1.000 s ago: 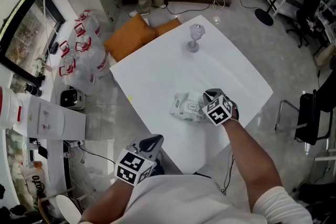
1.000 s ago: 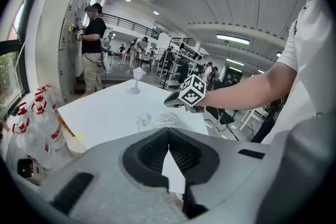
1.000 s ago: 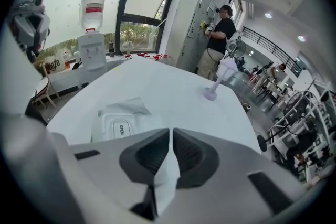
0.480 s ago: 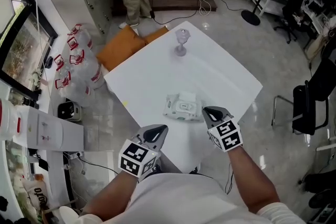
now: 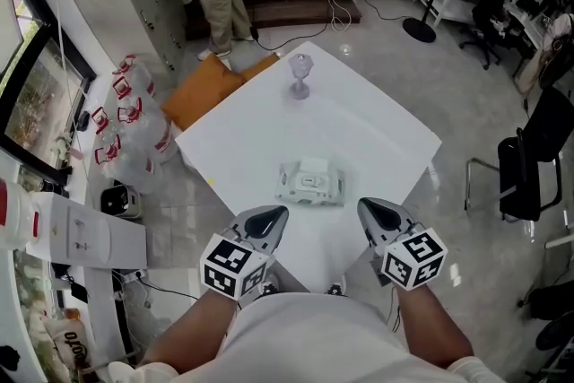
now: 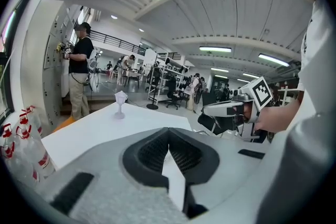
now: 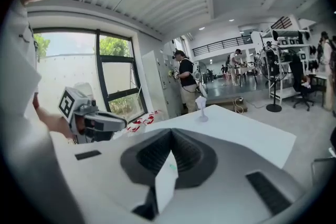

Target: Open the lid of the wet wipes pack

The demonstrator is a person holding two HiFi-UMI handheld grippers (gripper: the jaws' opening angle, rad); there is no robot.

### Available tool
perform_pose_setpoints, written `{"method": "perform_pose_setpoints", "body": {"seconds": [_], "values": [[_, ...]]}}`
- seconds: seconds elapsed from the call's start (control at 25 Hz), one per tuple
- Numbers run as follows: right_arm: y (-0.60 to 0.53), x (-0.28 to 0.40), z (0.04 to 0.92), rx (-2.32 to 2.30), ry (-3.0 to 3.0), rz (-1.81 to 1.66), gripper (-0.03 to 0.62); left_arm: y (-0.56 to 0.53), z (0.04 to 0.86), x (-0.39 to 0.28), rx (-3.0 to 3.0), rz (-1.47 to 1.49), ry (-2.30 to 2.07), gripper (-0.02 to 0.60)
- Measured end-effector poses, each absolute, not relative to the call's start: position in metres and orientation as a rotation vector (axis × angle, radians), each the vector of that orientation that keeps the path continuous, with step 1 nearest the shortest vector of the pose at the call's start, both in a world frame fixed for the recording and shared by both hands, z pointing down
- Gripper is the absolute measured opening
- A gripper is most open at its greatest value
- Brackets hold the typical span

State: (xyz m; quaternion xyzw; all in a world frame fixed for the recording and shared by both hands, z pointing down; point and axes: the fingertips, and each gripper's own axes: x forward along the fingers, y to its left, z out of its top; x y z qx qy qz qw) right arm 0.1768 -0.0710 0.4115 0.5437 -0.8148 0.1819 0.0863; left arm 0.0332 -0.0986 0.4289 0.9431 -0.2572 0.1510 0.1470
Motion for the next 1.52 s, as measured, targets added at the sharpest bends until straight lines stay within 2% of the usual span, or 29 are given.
{"method": "perform_pose_setpoints", "body": {"seconds": [0.52, 1.52], "values": [[-0.033, 0.174, 0.408, 1.640, -2.504, 0.508, 0.006, -0.082, 0.420, 0.045, 2.764, 0.425, -0.696, 0.000], [-0.035, 0.170, 0.409, 1.614, -2.500, 0.499, 0.005, -0.079, 0.407, 0.050, 2.790, 0.408, -0.707, 0.000]]}}
